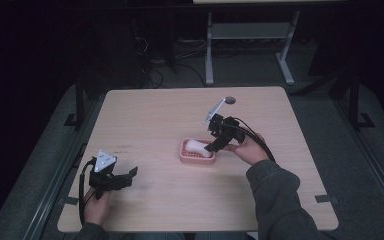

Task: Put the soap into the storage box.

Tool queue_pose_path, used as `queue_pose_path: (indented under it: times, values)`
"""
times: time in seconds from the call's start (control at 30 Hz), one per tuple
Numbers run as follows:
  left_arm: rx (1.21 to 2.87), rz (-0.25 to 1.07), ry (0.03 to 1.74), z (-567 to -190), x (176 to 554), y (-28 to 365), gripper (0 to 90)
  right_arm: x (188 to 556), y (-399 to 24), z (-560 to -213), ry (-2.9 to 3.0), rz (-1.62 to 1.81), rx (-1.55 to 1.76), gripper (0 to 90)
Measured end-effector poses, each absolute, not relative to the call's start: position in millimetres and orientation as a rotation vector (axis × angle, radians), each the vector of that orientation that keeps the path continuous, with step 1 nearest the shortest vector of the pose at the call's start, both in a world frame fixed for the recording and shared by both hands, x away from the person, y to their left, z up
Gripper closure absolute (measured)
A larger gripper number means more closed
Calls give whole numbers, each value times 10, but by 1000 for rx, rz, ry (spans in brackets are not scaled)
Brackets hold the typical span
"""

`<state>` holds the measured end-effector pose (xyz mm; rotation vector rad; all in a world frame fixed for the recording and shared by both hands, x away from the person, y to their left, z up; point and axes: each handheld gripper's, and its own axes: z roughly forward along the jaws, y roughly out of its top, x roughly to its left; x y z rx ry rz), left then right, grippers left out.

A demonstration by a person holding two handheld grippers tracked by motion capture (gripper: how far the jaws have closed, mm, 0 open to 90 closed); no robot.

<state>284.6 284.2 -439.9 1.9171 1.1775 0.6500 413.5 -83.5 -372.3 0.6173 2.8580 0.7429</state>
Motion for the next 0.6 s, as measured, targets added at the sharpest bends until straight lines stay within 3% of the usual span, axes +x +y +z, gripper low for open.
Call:
queue_pose_path:
  times: [0.6]
  values:
    - [1922,654,1170,-4404,2848,2834,141,4008,-1164,-3705,2825,747,690,344]
